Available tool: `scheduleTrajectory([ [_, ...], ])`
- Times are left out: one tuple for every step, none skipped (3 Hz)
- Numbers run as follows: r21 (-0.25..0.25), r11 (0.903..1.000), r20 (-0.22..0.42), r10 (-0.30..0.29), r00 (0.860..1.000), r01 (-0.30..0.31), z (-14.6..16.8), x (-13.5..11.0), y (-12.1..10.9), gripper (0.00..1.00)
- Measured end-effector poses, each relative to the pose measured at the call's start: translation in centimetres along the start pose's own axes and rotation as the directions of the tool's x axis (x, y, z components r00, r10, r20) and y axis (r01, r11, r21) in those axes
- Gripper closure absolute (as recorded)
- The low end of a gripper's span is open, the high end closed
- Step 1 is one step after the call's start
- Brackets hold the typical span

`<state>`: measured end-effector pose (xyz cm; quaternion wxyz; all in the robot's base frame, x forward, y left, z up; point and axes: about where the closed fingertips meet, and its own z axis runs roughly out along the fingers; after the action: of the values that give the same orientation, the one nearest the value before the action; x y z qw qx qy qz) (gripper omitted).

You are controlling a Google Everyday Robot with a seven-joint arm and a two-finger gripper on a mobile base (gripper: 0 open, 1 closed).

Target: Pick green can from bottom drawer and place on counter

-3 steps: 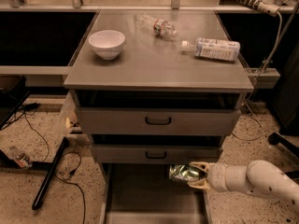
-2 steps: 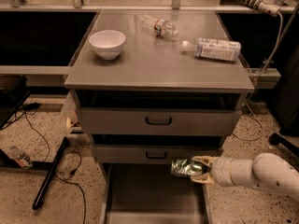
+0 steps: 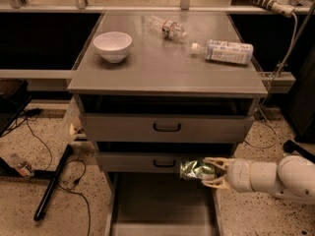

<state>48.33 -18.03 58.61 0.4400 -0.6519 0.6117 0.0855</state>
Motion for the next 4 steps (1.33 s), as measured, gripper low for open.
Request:
scheduleTrajectory([
  [0.05, 0.994, 0.028, -0.099, 0.995, 0.097, -4.0, -4.7, -2.0, 1.0],
  [0.105, 0.9778, 0.032, -0.185, 0.982, 0.181, -8.0, -9.0, -4.1, 1.0],
  [0.167, 0.9523, 0.004, -0.26, 0.966, 0.255, -12.2, -13.4, -7.2, 1.0],
  [0.252, 0.9181, -0.038, -0.307, 0.951, 0.306, -16.6, -18.0, -12.5, 1.0],
])
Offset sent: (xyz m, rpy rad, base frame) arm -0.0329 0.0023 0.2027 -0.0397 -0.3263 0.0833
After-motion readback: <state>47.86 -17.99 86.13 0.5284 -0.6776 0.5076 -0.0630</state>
